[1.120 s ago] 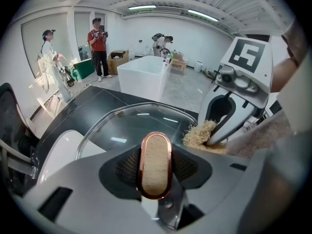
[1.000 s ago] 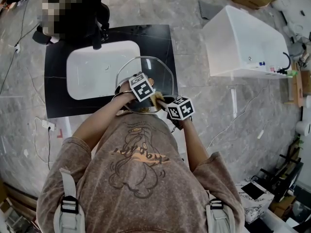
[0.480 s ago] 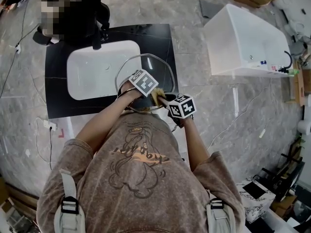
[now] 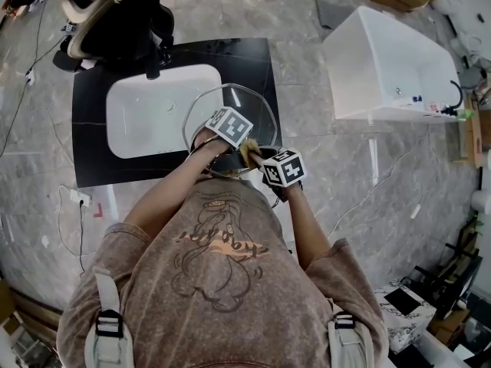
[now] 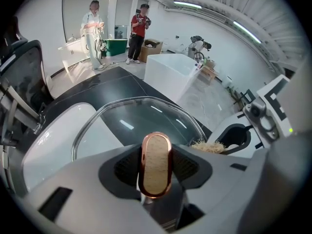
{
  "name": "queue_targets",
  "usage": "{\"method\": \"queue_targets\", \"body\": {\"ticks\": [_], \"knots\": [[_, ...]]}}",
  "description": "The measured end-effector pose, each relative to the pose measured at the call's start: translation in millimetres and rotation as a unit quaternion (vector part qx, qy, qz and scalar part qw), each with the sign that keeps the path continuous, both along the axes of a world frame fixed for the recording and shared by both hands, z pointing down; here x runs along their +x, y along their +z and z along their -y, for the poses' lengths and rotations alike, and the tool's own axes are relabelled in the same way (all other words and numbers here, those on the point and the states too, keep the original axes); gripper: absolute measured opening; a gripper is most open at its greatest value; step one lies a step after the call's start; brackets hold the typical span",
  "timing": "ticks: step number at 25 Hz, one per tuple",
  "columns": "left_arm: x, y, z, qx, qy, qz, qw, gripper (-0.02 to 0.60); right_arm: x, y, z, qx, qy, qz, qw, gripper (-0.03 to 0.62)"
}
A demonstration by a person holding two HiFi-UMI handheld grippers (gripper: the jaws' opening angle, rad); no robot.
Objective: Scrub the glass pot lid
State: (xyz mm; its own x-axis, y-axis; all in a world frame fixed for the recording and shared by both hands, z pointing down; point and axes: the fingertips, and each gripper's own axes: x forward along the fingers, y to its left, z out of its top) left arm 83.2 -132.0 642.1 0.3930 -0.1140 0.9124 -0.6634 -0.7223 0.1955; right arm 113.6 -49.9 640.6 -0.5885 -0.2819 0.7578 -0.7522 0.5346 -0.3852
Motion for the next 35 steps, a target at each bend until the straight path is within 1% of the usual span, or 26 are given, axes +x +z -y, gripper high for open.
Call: {"method": "queue_targets", "body": {"ticks": [4, 9, 14, 17, 19, 21, 26, 30, 35], "knots": [[1, 0, 0, -0.005, -0.001, 0.0, 1.0, 0.186, -2, 1, -2, 0.0, -0.003, -0.001, 1.0, 0.049], [2, -1, -1, -0.007, -0.002, -0.001, 1.0, 0.186, -14, 1, -8, 0.0, -0.02, 0.0, 1.0, 0.049], [1, -1, 0, -0.01, -0.002, -0.003, 0.9999, 0.187, -23, 1, -9, 0.003, -0.023, -0.001, 1.0, 0.049], [1, 0, 0, -0.011, -0.003, -0.005, 0.9999, 0.187, -40, 2, -16, -0.002, -0.048, 0.009, 0.999, 0.049], [1, -1, 1, -0.011, -0.002, -0.005, 0.9999, 0.187, -52, 2, -20, 0.001, -0.07, 0.009, 0.998, 0.049], [2, -2, 1, -0.011, 0.0, -0.006, 0.9999, 0.187, -57, 2, -22, 0.006, -0.08, 0.008, 0.997, 0.049], [1, -2, 0, -0.011, 0.002, -0.006, 0.9999, 0.187, -57, 2, -21, -0.002, -0.076, 0.02, 0.997, 0.049], [0, -1, 0, -0.009, 0.007, -0.005, 0.9999, 0.187, -57, 2, -22, 0.002, -0.075, 0.022, 0.997, 0.049], [-2, -1, -1, 0.001, 0.02, -0.004, 0.9998, 0.184, -53, -5, -21, 0.01, -0.067, 0.044, 0.997, 0.049]]}}
